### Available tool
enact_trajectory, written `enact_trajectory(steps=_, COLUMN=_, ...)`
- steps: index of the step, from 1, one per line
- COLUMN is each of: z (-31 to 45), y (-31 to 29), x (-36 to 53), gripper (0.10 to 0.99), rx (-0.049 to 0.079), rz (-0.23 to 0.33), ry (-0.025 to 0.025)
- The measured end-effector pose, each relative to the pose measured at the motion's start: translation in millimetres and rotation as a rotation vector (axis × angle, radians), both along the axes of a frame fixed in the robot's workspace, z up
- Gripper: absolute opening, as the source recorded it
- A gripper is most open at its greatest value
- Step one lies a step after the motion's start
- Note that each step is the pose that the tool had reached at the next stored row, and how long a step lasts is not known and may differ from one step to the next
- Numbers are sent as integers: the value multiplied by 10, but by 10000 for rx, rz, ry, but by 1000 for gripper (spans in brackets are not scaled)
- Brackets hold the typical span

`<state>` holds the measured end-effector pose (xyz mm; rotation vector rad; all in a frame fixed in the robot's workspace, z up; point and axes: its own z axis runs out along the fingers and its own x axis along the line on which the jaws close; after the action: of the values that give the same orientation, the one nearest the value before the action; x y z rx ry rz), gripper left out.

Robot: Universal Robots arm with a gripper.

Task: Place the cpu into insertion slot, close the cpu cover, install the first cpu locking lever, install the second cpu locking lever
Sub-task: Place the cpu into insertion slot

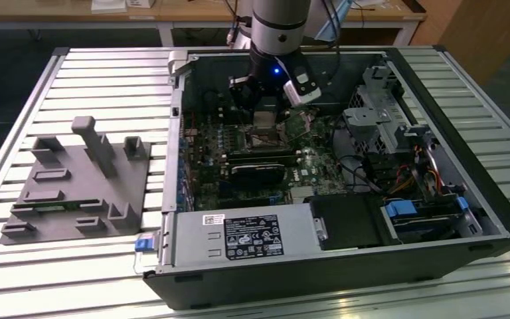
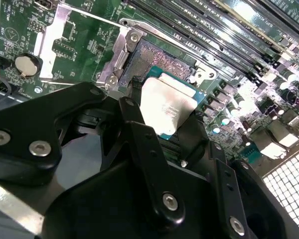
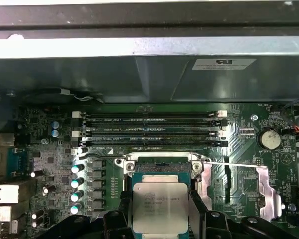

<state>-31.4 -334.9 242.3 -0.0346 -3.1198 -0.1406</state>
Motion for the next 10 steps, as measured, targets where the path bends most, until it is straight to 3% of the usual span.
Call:
enact_trajectory(steps=4, z=-2, y=0, x=1, gripper=533, rx=0, rz=-92, ry=-1)
enact_trajectory(steps=10, z=-10, y=0, x=1, gripper=533, rx=1, rz=-1125, ry=-1)
